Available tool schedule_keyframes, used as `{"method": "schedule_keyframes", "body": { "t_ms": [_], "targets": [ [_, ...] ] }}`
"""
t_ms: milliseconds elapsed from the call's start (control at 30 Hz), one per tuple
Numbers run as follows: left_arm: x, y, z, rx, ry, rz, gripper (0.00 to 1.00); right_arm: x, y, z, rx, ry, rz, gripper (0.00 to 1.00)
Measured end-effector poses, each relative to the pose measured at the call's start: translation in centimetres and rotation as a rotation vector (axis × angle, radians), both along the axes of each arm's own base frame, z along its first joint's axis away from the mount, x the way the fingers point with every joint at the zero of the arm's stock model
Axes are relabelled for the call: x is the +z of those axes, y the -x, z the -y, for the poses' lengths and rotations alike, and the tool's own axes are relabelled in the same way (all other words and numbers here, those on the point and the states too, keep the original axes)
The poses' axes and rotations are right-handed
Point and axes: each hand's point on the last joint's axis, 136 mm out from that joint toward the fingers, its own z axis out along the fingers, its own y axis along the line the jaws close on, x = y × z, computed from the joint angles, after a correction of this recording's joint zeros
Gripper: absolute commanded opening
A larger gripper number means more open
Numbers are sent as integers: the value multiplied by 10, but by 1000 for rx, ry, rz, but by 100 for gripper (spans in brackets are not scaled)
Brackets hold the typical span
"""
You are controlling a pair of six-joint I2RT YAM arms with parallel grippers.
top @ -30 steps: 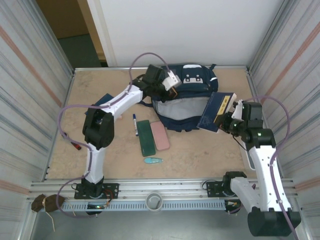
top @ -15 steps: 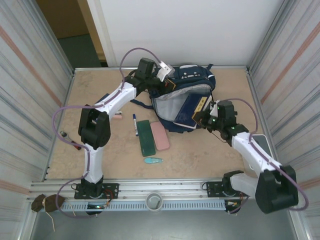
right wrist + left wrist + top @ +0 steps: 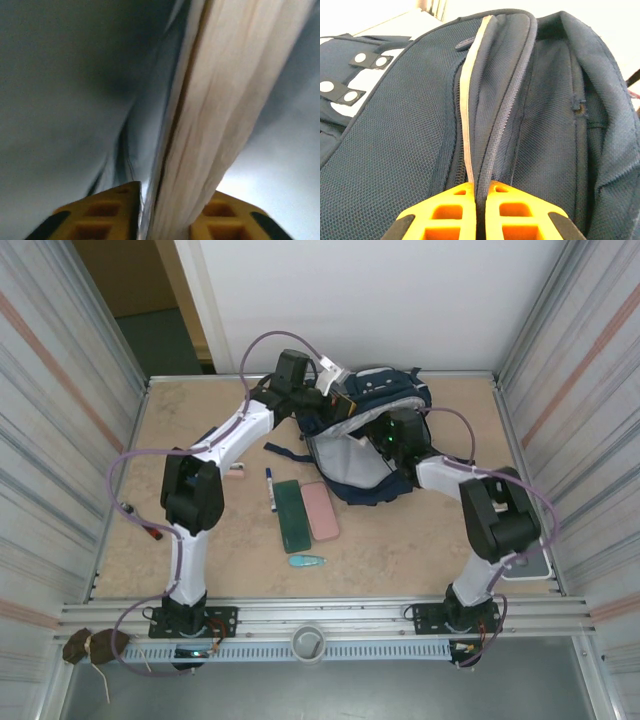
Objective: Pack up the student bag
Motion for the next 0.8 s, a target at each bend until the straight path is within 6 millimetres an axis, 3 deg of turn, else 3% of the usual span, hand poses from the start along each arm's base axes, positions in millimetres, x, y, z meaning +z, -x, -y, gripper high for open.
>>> {"method": "schedule_keyframes", "body": {
  "t_ms": [100,200,333,433,633,733,800],
  "targets": [
    [0,-2,1,8,9,-11,0,-6,-15,2,-16,32,4,49],
    [-4,-5,3,13,16,-28,0,-14,-7,11,-8,100,-18,52],
    [-13,-9,5,21,14,-52,0,-7,26,30,14,222,-35,54],
    [-24,-12,6,31,7,-78,0,14,59,49,22,299,-12,55],
    [-51,-14,9,56,-58,-94,53,59,110,80,21,409,65,56],
    [-57,-15,2,99,-118,-57,63,73,128,74,71,461,103,57],
    [-63,-8,-20,167,-173,-55,69,78,138,59,135,492,125,58]
  ]
}}
